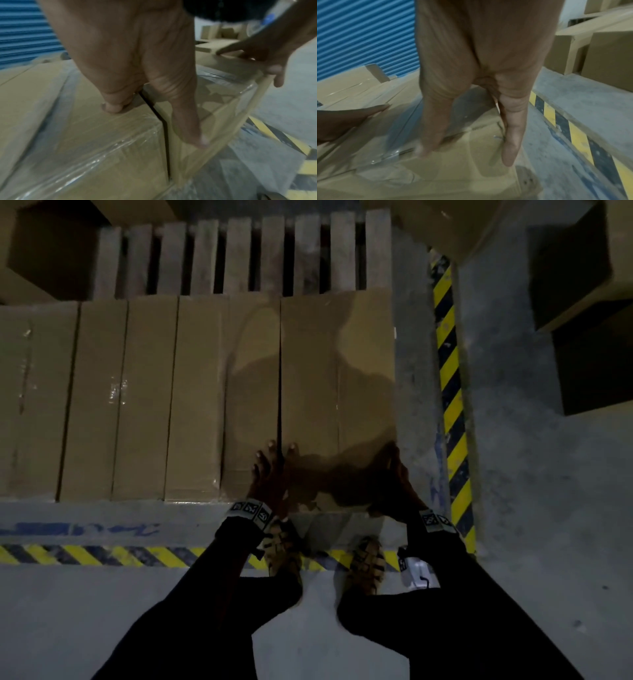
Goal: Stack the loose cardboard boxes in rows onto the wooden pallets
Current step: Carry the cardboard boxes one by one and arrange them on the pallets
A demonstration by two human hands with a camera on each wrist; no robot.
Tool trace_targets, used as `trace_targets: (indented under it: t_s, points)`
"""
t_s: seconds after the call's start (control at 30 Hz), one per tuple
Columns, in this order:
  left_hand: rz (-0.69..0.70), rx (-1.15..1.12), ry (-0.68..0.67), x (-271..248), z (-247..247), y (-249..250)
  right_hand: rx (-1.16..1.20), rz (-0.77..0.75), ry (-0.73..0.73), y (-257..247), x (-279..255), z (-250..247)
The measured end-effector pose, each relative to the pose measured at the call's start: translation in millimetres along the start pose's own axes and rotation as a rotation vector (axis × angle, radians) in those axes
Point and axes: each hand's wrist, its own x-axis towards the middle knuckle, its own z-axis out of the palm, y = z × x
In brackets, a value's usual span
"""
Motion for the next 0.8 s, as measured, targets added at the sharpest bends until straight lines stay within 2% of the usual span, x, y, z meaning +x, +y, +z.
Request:
trace_targets:
  t_s: [0.07, 0.1, 0.17, 0.3, 0.37, 0.47, 0.6, 0.67, 0.8]
  points:
    - [0.012, -0.023, 0.038, -1.1, -3.4, -2.3, 0.043, 0.027, -0.037, -4.1, -8.7, 6.5]
    - [0.022, -0.044, 0.044, -3.8, -5.6, -3.8, -0.019, -0.001, -0.023, -9.3, -15.6, 10.5]
    - [0.051, -0.09, 0.02, -6.8, -7.1, -8.3, -0.086, -0.059, 0.042, -10.7, -24.9, 14.0]
    - [0.066, -0.149, 0.01, -3.0, -6.9, -16.1, -0.234, -0.082, 0.142, -10.2, -15.5, 13.1]
    - [0.054, -0.145, 0.023, -3.3, -7.0, -15.1, -0.351, -0.126, 0.147, -4.5, -5.5, 12.2]
    - [0.037, -0.127, -0.012, -4.7, -9.1, -14.3, -0.44, -0.092, 0.222, -15.9, -12.3, 18.7]
    - [0.055, -0.009, -0.012, -6.4, -6.3, -11.3, -0.55, -0.069, 0.226, -2.2, -6.6, 15.7]
    - [0.086, 0.005, 0.029, -8.4, 0.7, -13.4, -0.474, -0.071, 0.233, -6.5, -13.9, 21.5]
    - [0.194, 0.035, 0.135, -12.0, 7.3, -20.1, -0.323, -0.06, 0.217, 21.3, 15.2, 7.4]
